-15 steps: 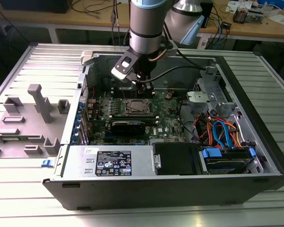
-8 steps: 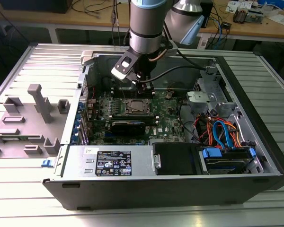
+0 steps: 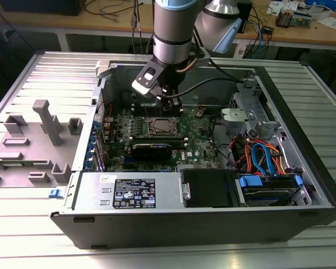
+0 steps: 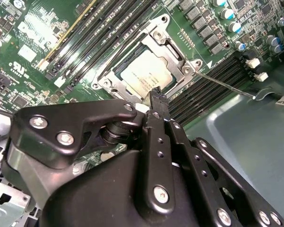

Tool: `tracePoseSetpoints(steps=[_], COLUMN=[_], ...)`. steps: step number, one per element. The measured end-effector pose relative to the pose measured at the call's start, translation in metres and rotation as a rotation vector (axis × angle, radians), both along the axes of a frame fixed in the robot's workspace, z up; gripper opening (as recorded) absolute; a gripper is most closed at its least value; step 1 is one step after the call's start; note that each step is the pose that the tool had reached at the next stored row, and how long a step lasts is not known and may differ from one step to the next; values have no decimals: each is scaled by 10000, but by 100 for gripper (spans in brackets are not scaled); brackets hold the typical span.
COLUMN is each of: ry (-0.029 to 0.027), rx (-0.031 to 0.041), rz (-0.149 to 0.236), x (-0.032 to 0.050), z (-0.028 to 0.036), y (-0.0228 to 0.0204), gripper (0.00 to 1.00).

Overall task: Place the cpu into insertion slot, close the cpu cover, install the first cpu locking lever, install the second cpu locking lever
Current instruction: 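Install the first cpu locking lever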

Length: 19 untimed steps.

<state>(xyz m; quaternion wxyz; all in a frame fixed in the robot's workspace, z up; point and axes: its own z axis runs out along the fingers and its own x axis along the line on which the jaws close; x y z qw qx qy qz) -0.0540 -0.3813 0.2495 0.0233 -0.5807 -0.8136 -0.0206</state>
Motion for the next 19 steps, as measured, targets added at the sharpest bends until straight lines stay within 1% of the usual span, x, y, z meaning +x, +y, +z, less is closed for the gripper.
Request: tracePoseSetpoints(steps=[3,5,7,9,10,11,19], ry=[0,0,0,0,0,-1,0], rx=[1,0,0,0,0,0,1], rz=[466,887,1525,1945,2315,2568,2590], x=[0,0,0,0,0,0,0], z=[0,0,0,0,0,0,0], y=[0,0,0,0,0,0,0], gripper=[11,11,11,11,11,11,11])
